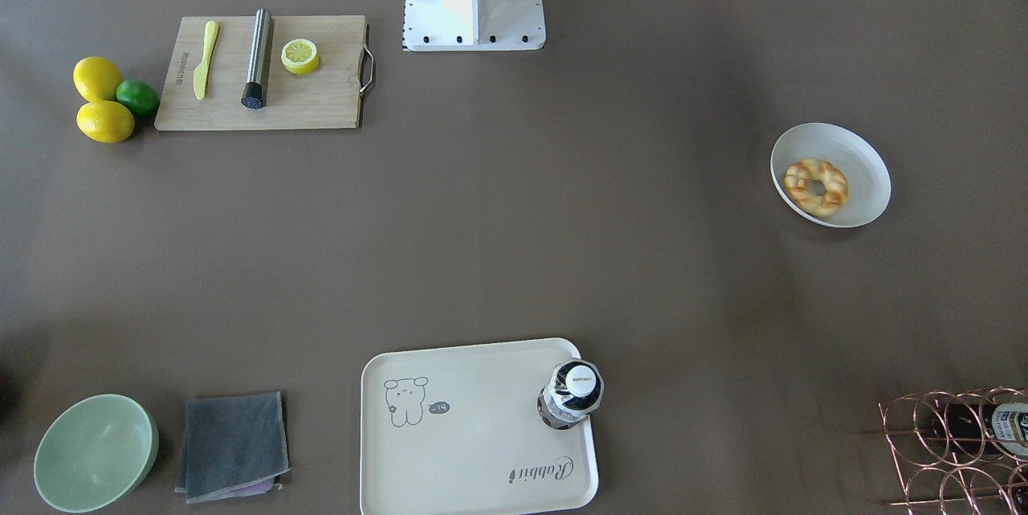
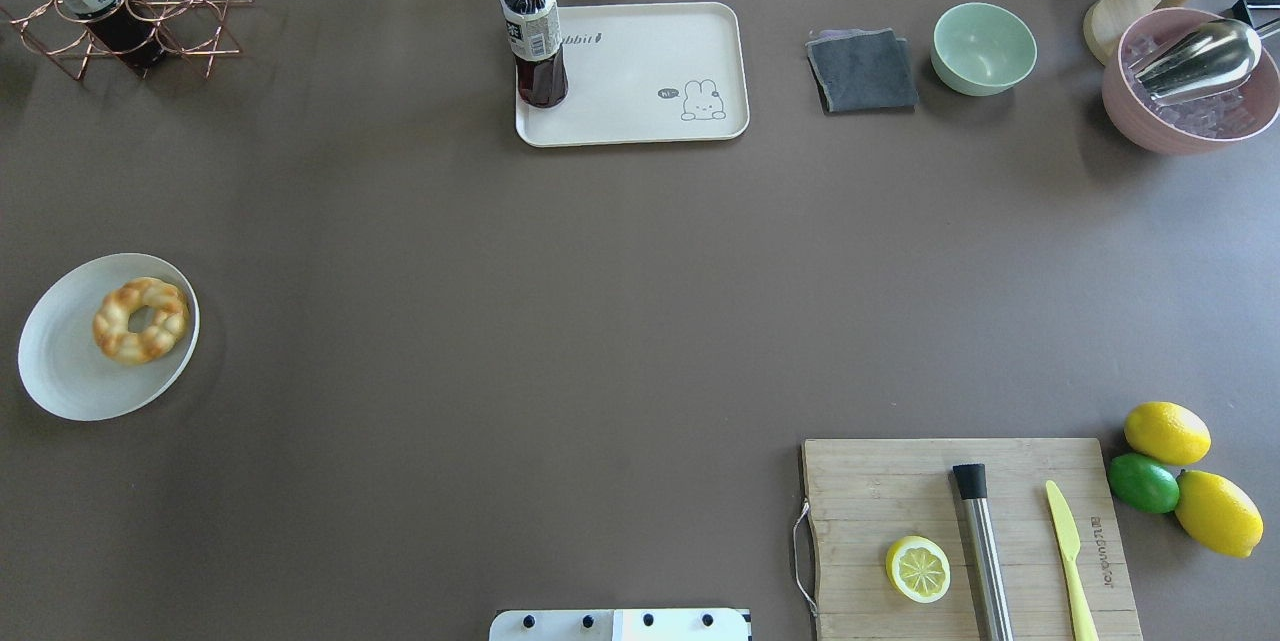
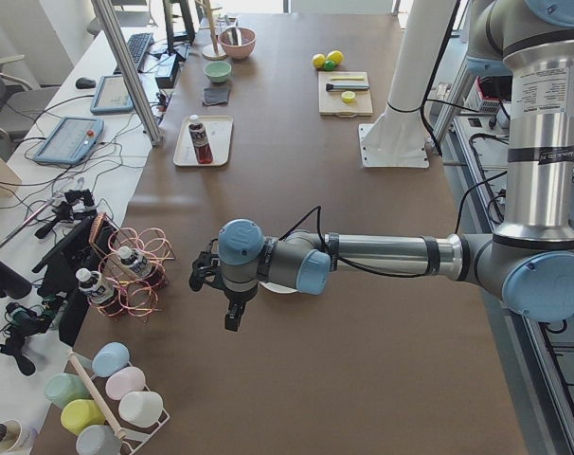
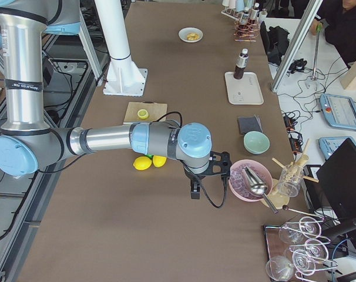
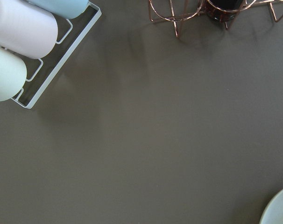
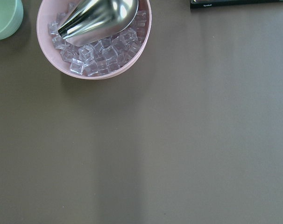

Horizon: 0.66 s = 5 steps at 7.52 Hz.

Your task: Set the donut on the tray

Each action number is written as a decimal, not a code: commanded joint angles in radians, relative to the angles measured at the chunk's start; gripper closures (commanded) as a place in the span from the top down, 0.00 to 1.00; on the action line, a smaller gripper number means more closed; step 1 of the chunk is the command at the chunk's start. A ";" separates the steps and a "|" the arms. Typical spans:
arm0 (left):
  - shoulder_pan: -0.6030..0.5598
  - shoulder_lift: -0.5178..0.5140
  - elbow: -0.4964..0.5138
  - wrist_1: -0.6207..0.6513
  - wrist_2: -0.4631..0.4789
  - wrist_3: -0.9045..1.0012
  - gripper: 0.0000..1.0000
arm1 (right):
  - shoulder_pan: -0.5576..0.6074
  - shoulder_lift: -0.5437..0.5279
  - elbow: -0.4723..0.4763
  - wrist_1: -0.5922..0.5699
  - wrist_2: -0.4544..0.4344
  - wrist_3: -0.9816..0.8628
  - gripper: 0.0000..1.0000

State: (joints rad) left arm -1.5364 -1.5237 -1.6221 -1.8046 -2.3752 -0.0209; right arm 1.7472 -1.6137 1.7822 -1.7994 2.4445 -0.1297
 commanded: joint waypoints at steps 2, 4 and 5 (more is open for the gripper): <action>0.011 0.004 -0.050 0.005 -0.010 -0.020 0.98 | 0.000 -0.002 -0.004 -0.001 -0.001 -0.002 1.00; 0.080 0.011 -0.123 0.002 -0.009 -0.133 0.98 | 0.002 -0.009 -0.004 0.000 -0.001 -0.005 1.00; 0.123 0.013 -0.146 -0.007 -0.010 -0.198 0.98 | 0.002 -0.012 -0.004 0.000 -0.001 -0.005 1.00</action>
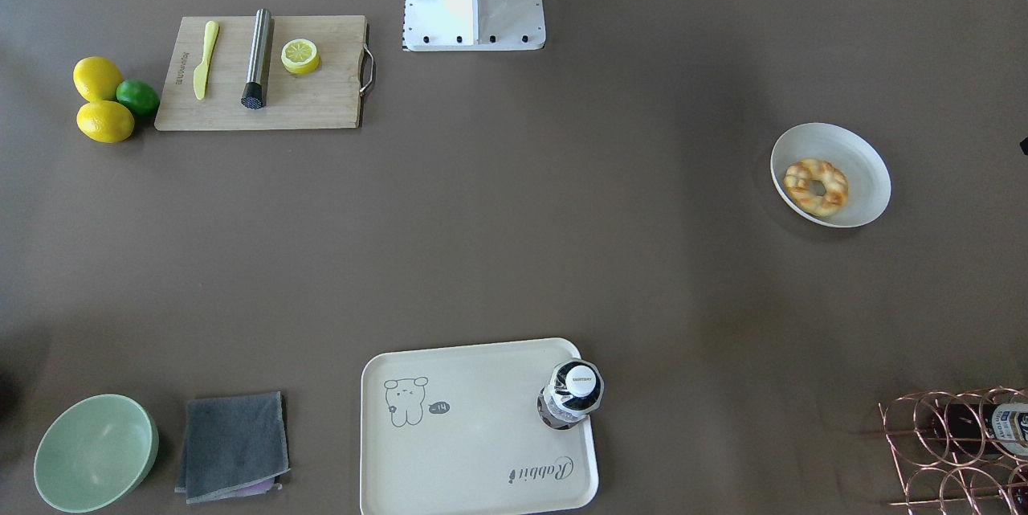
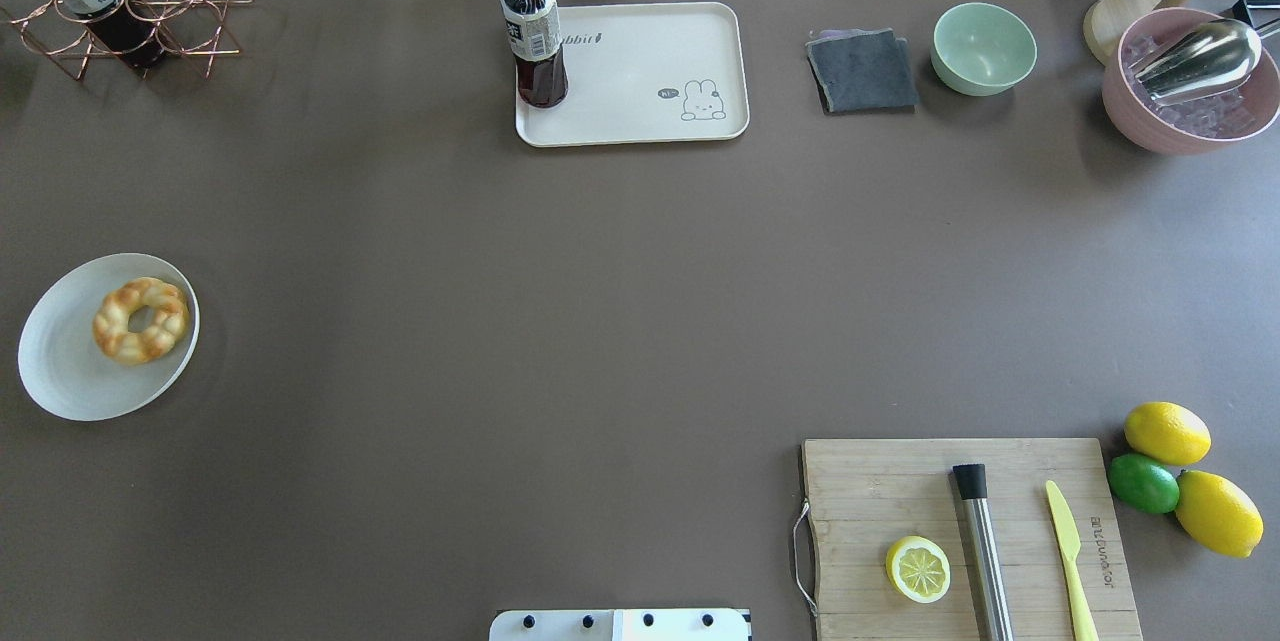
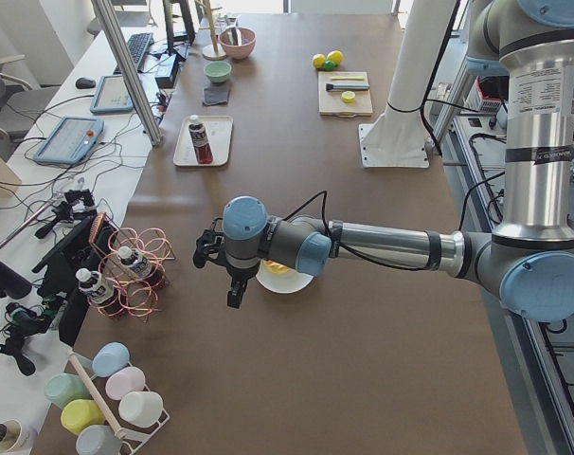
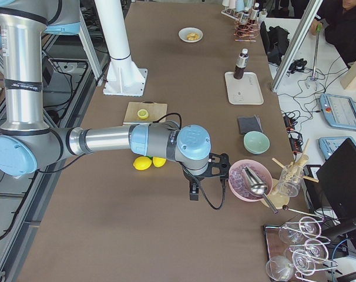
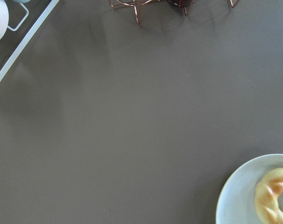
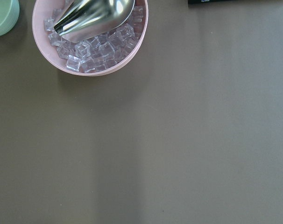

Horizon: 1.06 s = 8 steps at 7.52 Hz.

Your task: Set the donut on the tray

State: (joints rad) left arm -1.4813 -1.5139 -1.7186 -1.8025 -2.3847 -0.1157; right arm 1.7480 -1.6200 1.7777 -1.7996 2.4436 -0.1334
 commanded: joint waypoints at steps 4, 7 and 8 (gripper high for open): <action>0.255 0.057 -0.024 -0.341 0.050 -0.443 0.98 | 0.013 -0.009 0.000 0.000 -0.002 -0.003 1.00; 0.332 0.044 0.159 -0.599 0.076 -0.542 0.98 | 0.021 -0.018 -0.003 0.000 -0.002 -0.003 1.00; 0.346 0.043 0.204 -0.667 0.091 -0.550 0.98 | 0.021 -0.023 -0.003 0.000 -0.003 0.000 1.00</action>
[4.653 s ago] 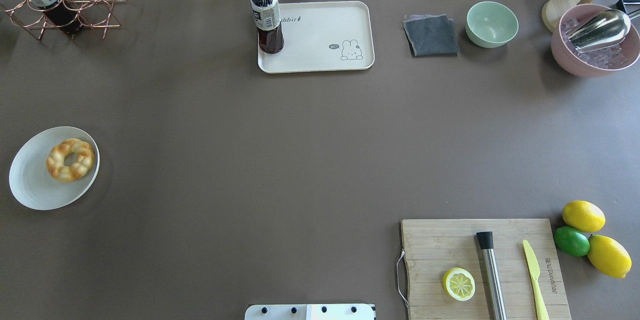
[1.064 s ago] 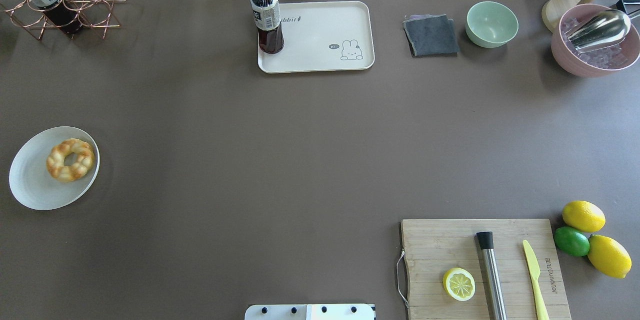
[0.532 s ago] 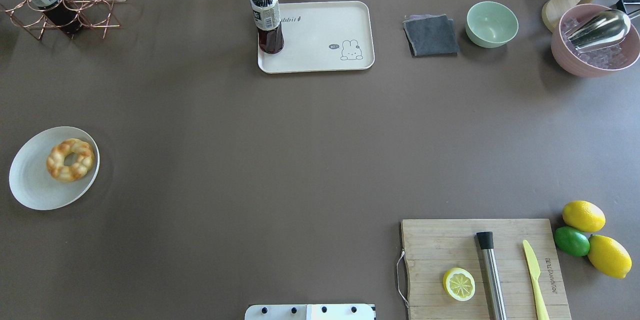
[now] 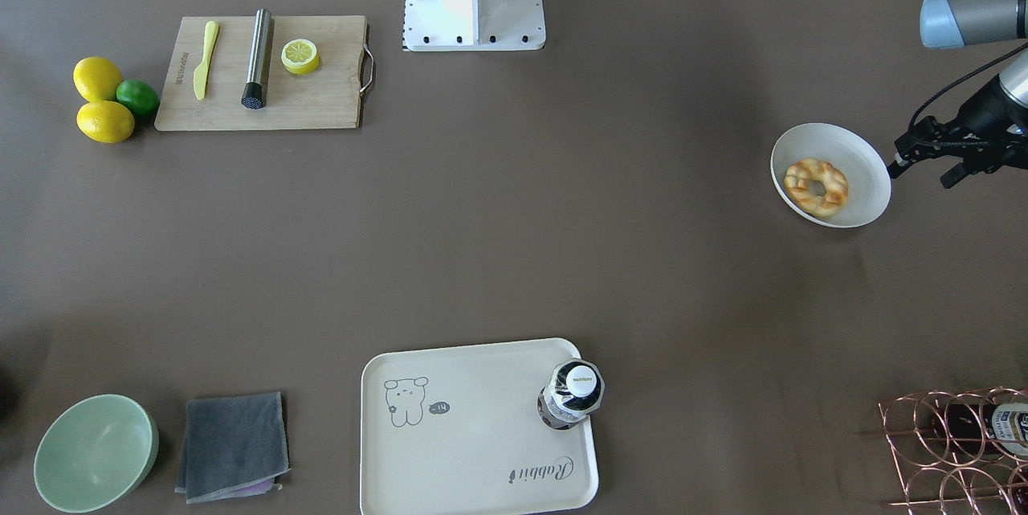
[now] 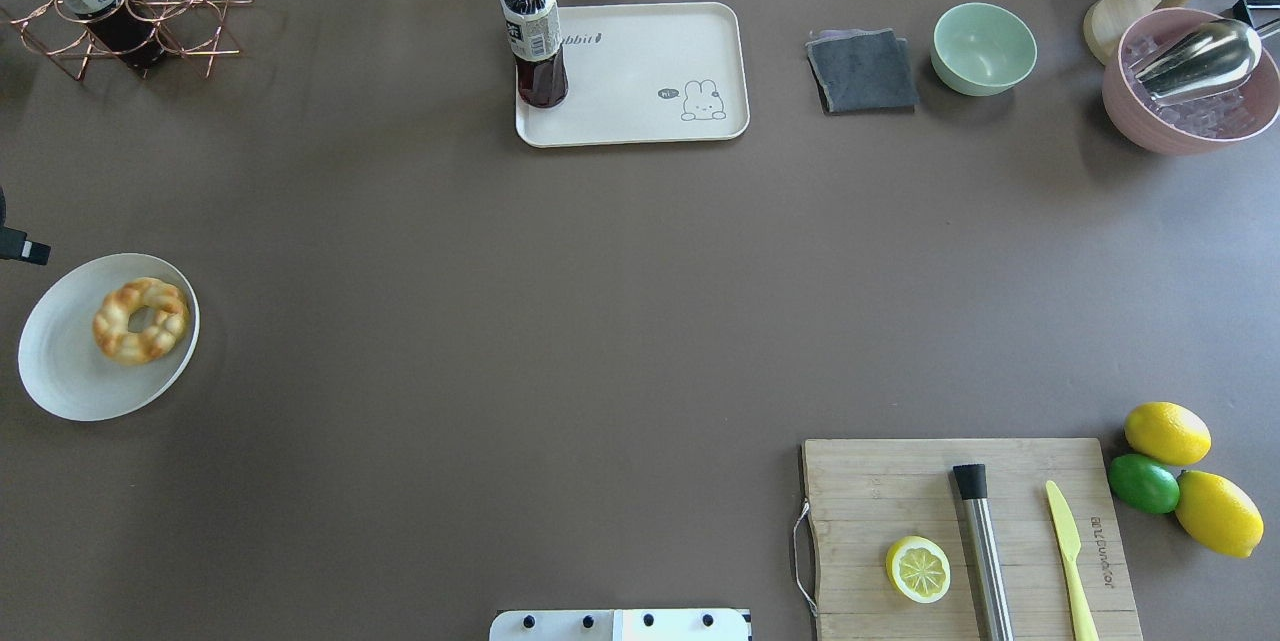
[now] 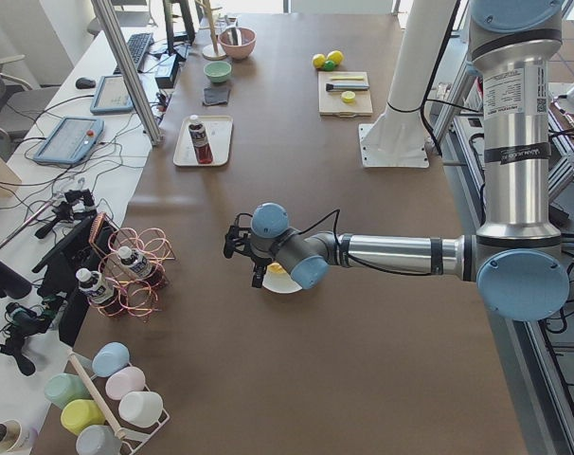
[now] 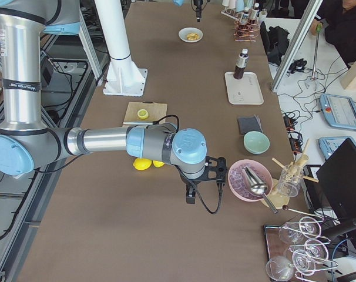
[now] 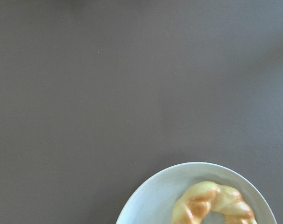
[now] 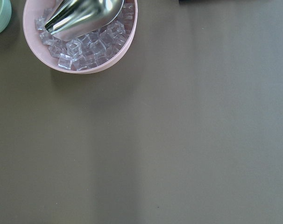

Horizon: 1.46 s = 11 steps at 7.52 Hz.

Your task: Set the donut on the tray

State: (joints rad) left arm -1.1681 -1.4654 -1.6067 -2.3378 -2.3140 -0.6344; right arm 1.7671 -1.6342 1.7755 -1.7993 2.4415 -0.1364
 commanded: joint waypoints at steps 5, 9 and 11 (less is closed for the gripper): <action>0.119 -0.004 0.260 -0.363 0.122 -0.054 0.94 | 0.002 -0.016 0.002 -0.002 0.013 0.008 1.00; 0.125 0.007 0.264 -0.437 0.125 -0.057 0.00 | -0.003 -0.012 0.007 0.000 0.056 0.011 1.00; 0.125 0.005 0.257 -0.445 0.123 -0.097 0.00 | -0.029 -0.001 0.012 0.000 0.094 0.011 1.00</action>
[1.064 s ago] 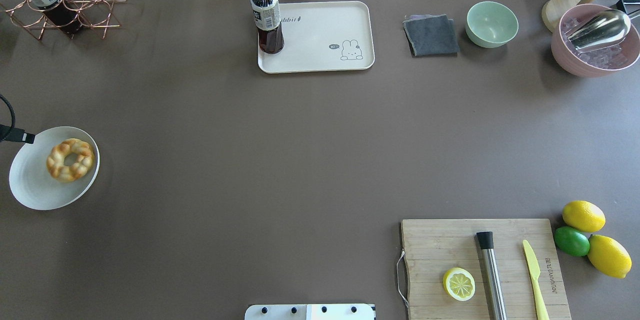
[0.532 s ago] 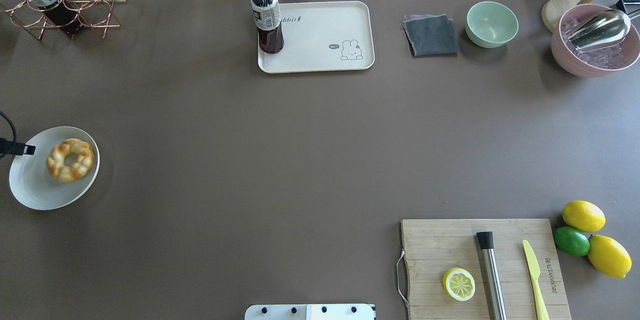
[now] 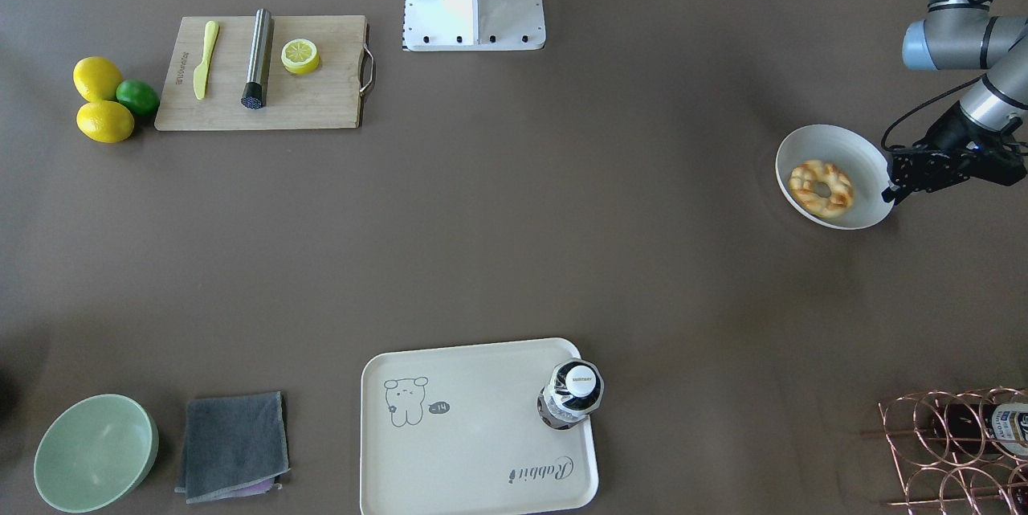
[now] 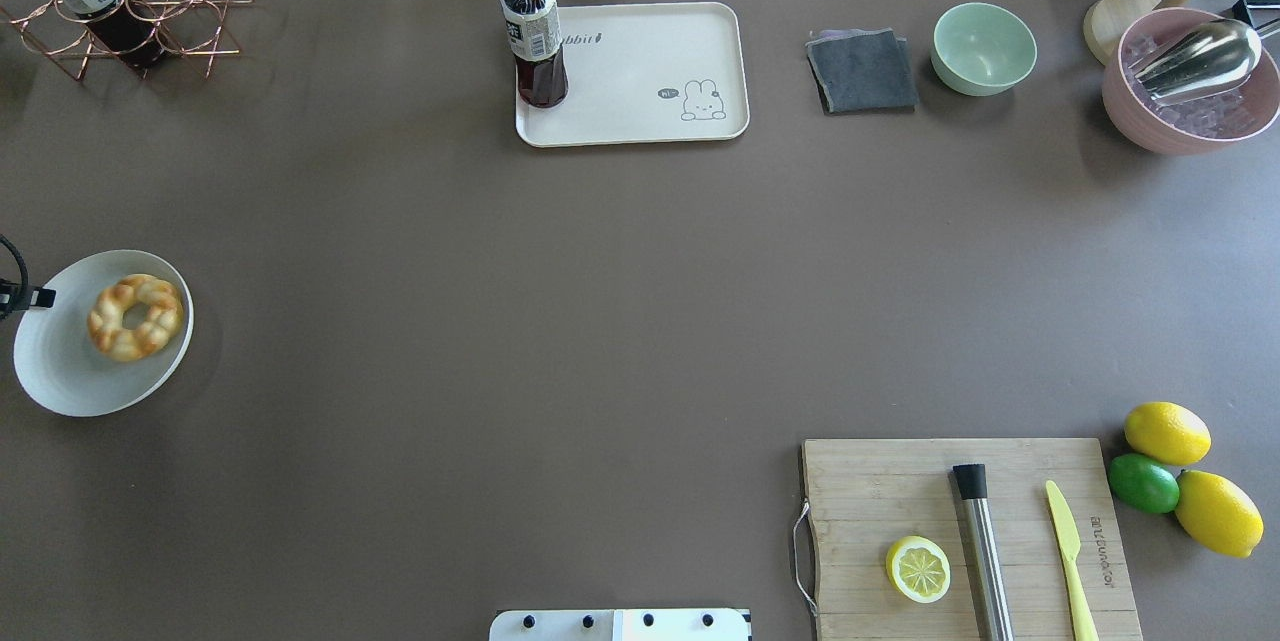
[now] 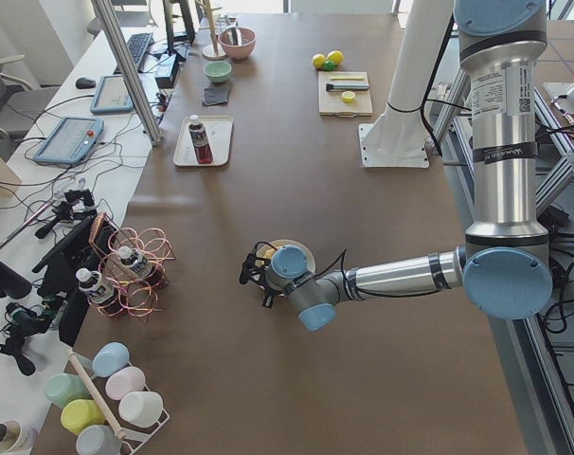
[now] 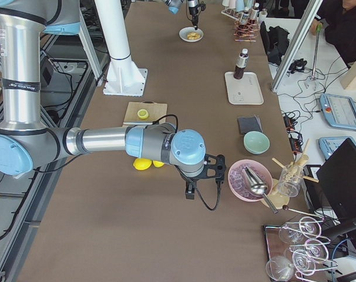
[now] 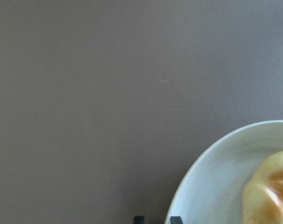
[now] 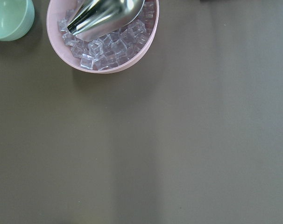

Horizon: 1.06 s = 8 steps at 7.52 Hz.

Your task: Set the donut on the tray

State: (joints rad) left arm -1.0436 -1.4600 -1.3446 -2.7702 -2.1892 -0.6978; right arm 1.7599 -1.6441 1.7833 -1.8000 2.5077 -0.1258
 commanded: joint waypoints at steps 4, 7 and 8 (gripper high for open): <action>-0.013 -0.016 -0.031 0.012 -0.142 -0.039 0.00 | -0.137 0.084 0.001 0.112 0.122 0.157 1.00; -0.081 -0.053 -0.114 0.160 -0.219 -0.037 0.00 | -0.250 0.186 0.007 0.157 0.120 0.329 1.00; -0.116 -0.056 -0.181 0.247 -0.262 -0.037 0.00 | -0.320 0.241 0.004 0.197 0.109 0.450 1.00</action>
State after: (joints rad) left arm -1.1092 -1.5060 -1.4288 -2.6536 -2.3891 -0.7351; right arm 1.5405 -1.4816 1.7896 -1.6577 2.6273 0.1622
